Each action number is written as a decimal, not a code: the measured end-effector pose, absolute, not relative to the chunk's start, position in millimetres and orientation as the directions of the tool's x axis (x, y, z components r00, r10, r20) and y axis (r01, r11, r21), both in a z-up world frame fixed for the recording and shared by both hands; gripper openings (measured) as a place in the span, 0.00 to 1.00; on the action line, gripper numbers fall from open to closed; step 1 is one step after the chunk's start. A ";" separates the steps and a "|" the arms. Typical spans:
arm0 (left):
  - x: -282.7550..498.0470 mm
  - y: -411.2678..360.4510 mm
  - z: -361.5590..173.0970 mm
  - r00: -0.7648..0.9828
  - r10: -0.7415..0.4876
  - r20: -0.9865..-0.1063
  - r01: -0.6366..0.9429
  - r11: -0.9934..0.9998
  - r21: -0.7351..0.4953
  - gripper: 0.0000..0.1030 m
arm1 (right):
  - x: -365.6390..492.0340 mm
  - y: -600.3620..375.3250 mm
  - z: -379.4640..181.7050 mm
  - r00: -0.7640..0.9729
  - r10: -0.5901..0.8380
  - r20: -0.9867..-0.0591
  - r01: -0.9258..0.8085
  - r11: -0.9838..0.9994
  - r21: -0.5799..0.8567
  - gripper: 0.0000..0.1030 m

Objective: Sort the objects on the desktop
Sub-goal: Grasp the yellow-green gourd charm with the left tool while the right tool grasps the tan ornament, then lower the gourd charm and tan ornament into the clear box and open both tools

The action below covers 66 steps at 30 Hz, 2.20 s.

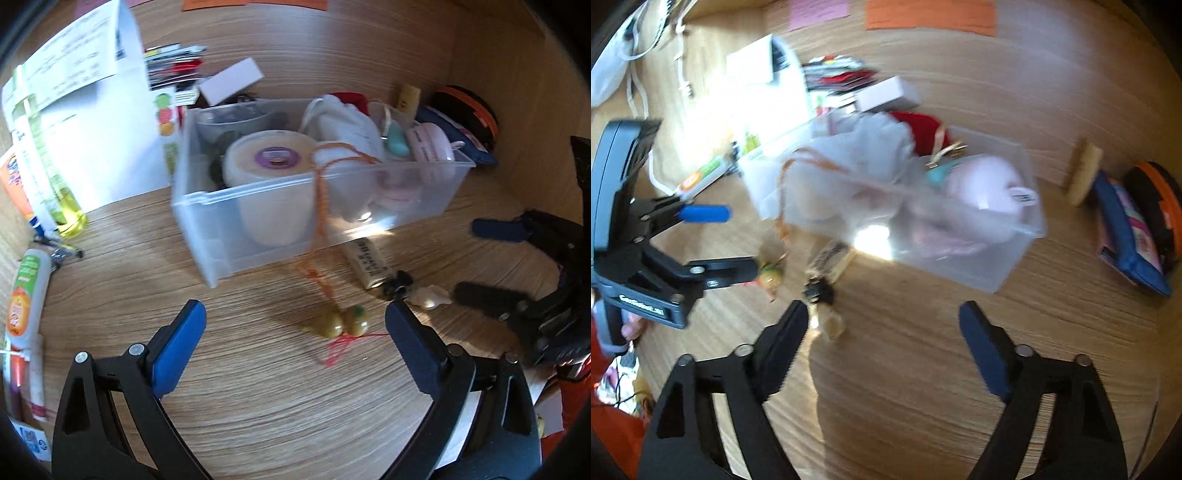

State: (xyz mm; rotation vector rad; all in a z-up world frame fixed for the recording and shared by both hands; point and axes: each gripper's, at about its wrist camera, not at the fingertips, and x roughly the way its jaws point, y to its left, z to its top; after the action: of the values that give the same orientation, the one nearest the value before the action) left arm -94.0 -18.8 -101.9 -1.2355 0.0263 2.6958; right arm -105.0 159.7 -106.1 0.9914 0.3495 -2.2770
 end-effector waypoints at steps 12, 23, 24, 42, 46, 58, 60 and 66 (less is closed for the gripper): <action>-102.5 0.7 -116.5 -0.593 0.174 -0.786 -0.237 -0.971 -0.036 0.64 | -102.1 140.3 -123.8 -0.403 -0.485 -0.776 0.721 -0.691 0.058 0.37; -102.9 4.5 -117.9 -0.602 0.157 -0.783 -0.239 -0.971 -0.012 0.39 | -101.7 135.1 -128.8 -0.396 -0.471 -0.788 0.732 -0.680 0.038 0.19; -102.7 3.1 -117.5 -0.602 0.162 -0.782 -0.236 -0.972 -0.019 0.33 | -101.6 135.5 -128.4 -0.399 -0.472 -0.786 0.731 -0.681 0.037 0.19; -88.6 -22.5 -102.5 -0.661 0.191 -0.726 -0.172 -0.980 -0.101 0.30 | -111.1 170.7 -99.6 -0.449 -0.556 -0.700 0.656 -0.737 0.164 0.19; -80.1 -27.8 -94.2 -0.679 0.194 -0.708 -0.161 -0.980 -0.114 0.30 | -113.6 178.6 -91.6 -0.472 -0.552 -0.688 0.640 -0.751 0.163 0.19; -74.2 -36.0 -55.4 -0.751 0.221 -0.622 -0.178 -0.975 -0.130 0.30 | -117.7 189.7 -58.8 -0.528 -0.572 -0.628 0.635 -0.757 0.155 0.19; -75.8 -37.8 -48.4 -0.762 0.221 -0.609 -0.180 -0.975 -0.128 0.30 | -120.2 188.2 -53.5 -0.534 -0.575 -0.620 0.636 -0.756 0.152 0.19; -86.7 -46.9 -27.8 -0.797 0.215 -0.565 -0.178 -0.977 -0.121 0.30 | -125.5 184.9 -39.2 -0.551 -0.592 -0.589 0.648 -0.748 0.146 0.19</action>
State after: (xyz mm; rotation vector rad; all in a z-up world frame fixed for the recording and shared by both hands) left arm -86.7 -46.9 -27.8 -0.8895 -0.0900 2.7938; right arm -125.5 184.9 -39.2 0.8204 0.1138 -2.2754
